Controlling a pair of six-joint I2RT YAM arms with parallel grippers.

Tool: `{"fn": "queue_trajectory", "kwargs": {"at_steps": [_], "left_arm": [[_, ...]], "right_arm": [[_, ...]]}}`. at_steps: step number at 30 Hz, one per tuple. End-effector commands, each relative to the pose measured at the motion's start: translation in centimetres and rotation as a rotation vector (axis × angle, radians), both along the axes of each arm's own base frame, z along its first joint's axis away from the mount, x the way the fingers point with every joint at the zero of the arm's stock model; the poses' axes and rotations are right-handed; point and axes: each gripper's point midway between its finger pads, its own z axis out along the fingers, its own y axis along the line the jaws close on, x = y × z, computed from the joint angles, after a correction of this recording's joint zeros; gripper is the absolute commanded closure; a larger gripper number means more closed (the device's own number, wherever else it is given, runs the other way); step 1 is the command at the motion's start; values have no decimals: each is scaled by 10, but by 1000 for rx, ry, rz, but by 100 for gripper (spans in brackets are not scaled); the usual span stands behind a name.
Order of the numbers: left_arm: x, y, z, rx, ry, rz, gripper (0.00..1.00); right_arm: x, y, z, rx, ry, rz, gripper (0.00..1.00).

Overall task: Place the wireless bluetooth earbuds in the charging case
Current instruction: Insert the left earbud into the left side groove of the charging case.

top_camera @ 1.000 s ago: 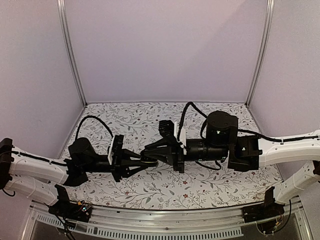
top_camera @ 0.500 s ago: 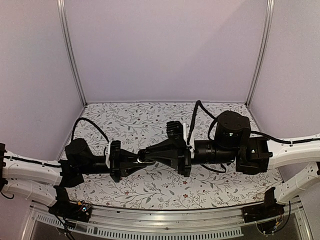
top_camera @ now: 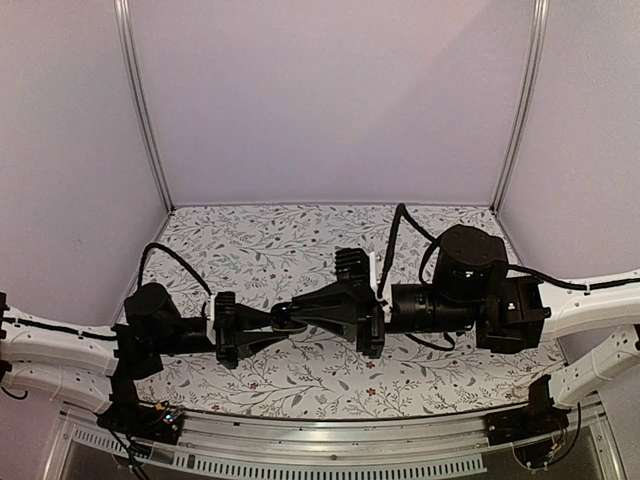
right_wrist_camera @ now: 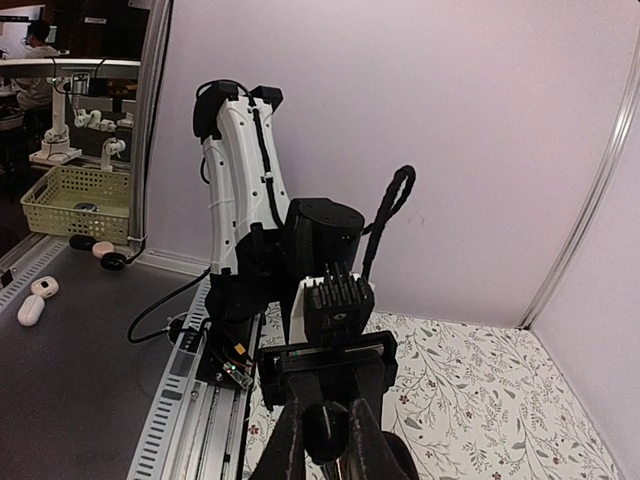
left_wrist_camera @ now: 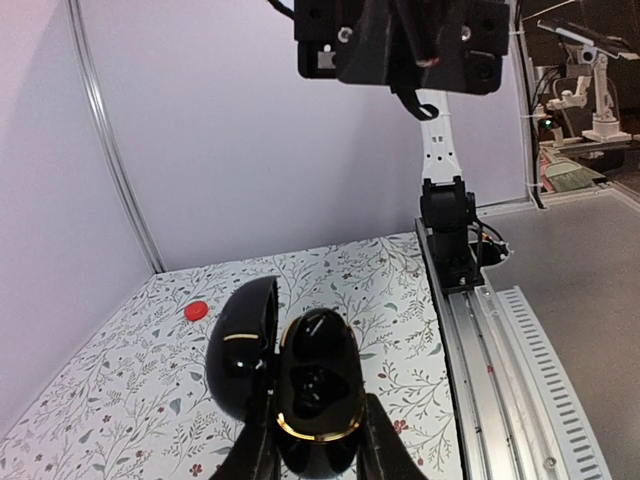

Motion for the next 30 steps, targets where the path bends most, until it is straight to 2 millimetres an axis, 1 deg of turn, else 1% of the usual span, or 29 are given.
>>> {"fn": "queue_trajectory", "kwargs": {"at_steps": [1, 8, 22, 30], "left_arm": [[-6, 3, 3, -14, -50, 4, 100], [-10, 3, 4, -6, -101, 16, 100], [-16, -2, 3, 33, -192, 49, 100], [-17, -3, 5, 43, -251, 82, 100]], "right_arm": [[0, 0, -5, -13, -13, -13, 89], [0, 2, -11, -25, -16, -13, 89], [-5, 2, -12, -33, -28, -6, 89], [-7, 4, -19, -51, -46, -16, 89]]}}
